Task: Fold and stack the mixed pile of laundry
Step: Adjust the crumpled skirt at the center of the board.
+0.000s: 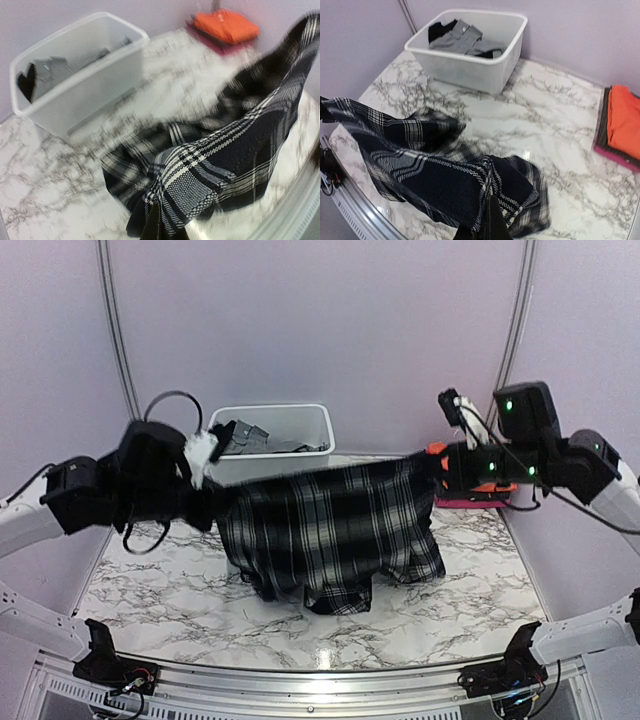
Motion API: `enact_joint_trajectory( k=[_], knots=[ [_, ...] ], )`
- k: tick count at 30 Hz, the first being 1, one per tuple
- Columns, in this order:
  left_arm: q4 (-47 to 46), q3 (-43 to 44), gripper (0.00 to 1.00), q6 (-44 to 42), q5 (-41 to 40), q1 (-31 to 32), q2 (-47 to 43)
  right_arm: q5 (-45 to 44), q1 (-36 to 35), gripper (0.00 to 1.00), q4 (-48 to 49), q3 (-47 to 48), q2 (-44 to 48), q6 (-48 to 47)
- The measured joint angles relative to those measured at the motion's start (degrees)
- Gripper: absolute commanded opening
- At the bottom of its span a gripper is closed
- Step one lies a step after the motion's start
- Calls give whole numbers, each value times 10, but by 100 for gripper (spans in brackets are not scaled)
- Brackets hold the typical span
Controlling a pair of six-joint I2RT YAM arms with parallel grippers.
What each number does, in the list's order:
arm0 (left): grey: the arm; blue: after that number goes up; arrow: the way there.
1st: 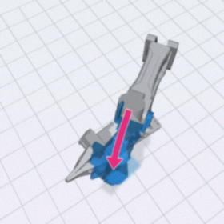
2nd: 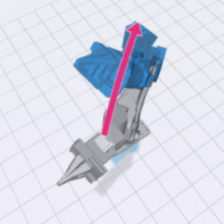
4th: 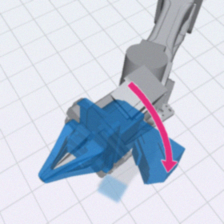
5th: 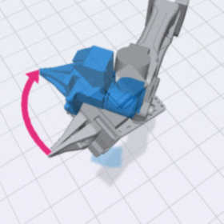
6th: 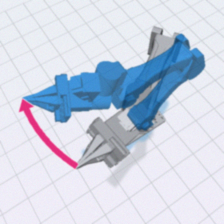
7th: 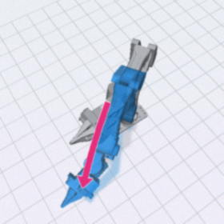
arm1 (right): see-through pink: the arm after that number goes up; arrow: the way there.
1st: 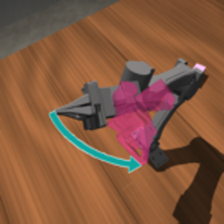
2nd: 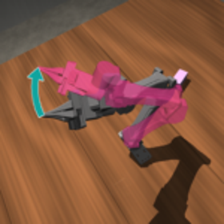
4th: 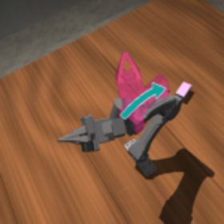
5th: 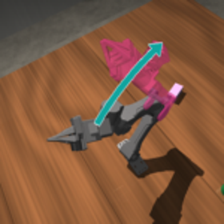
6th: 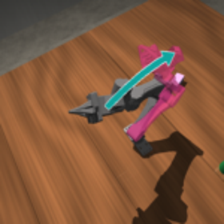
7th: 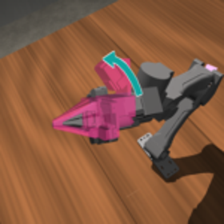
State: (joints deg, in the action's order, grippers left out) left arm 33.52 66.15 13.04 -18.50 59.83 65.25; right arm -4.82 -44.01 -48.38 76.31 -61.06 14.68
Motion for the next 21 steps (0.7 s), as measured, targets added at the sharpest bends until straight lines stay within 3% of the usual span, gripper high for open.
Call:
enact_joint_trajectory(
  k=[5,9,12,15,21],
  knots=[
    [-65,167,0,-6,-1,-116,66,8,75,0,48,178,-132,-51],
    [-76,270,0,-16,-33,-151,146,16,121,0,61,319,-247,-80],
    [-75,296,0,-29,-45,-160,164,34,131,0,75,364,-276,-90],
    [-89,250,0,-44,-10,-160,122,76,131,0,110,293,-216,-89],
    [-143,-23,0,-54,130,-120,-73,171,77,0,213,-116,56,-21]
  ],
)
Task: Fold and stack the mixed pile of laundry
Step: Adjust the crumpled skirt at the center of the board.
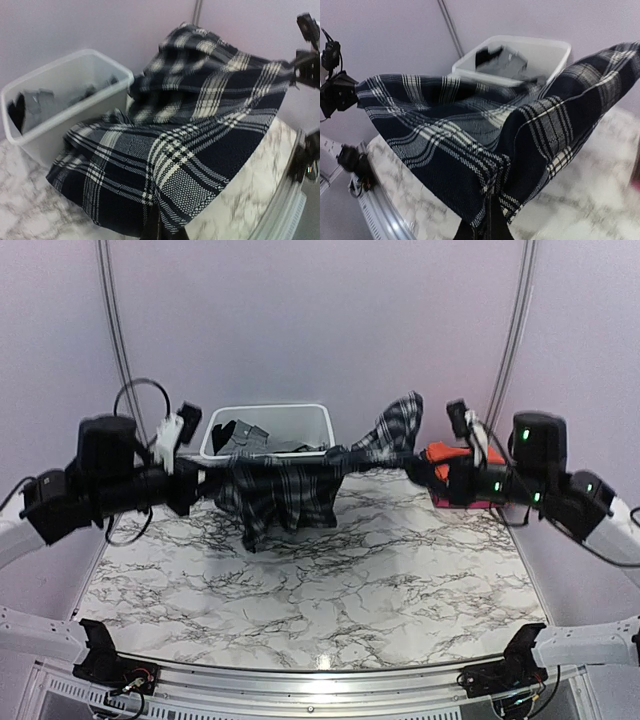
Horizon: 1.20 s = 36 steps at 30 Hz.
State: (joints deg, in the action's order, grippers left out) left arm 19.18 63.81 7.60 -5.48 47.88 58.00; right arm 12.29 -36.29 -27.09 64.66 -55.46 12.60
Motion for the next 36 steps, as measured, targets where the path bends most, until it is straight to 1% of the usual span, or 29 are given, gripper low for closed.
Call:
enact_joint_trajectory(
  k=[1,2,4,5,7,10,14,19,21,23,25,29,33,36],
  knots=[
    [-5,-65,0,4,6,19,-26,-2,-19,0,6,-64,32,21],
    [-7,-107,0,9,6,35,-37,-9,-40,0,9,-121,56,43],
    [-5,-199,0,26,1,74,-38,-24,-76,0,8,-208,83,85],
    [-4,-238,0,39,0,94,-28,-33,-98,0,1,-252,92,107],
    [0,-289,0,61,-5,138,-16,-37,-133,0,-17,-314,103,148],
    [3,-304,0,97,-9,200,-14,-39,-158,0,-45,-342,129,186],
    [1,-295,0,132,-22,236,-15,-45,-158,0,-62,-342,173,214],
    [3,-293,0,161,-60,267,-14,-48,-159,0,-80,-338,176,219],
    [9,-279,0,167,-95,268,-14,-58,-160,0,-94,-314,162,214],
    [27,-239,0,165,-145,265,-14,-88,-160,0,-113,-251,126,199],
    [44,-175,0,152,-195,251,-14,-127,-160,0,-128,-163,82,176],
    [54,-28,0,99,-265,219,-5,-200,-160,0,-137,9,7,123],
    [74,116,0,47,-298,212,39,-249,-160,0,-158,149,-44,74],
    [94,181,0,23,-291,212,61,-257,-160,0,-177,216,-54,47]
  ],
)
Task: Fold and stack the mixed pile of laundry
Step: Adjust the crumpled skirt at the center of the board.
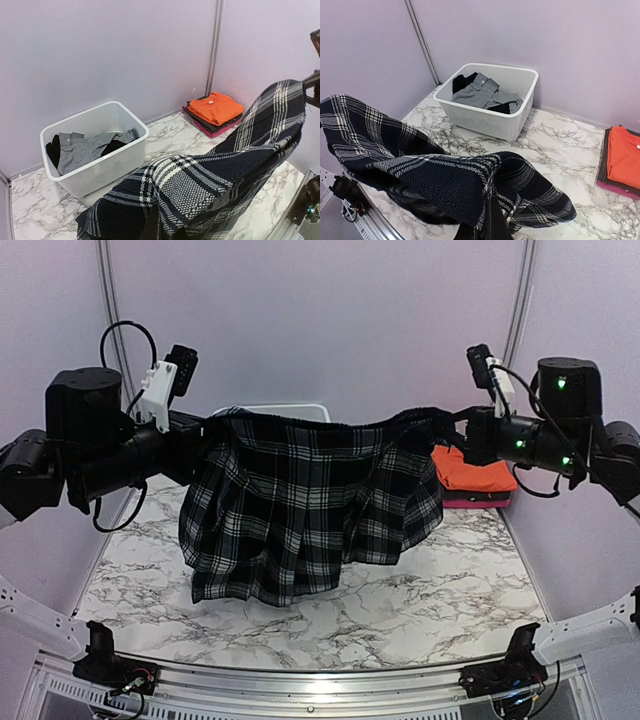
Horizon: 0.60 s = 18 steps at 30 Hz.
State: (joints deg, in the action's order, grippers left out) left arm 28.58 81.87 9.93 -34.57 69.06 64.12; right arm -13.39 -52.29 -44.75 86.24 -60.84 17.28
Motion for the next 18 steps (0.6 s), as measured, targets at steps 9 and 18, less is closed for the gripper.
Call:
enact_joint_trajectory(
  k=[9,18],
  knots=[
    [54,10,0,2,136,65,-47,139,0,0,-54,12,78,-19],
    [96,114,0,12,187,139,2,359,0,0,-47,61,85,46]
  ],
)
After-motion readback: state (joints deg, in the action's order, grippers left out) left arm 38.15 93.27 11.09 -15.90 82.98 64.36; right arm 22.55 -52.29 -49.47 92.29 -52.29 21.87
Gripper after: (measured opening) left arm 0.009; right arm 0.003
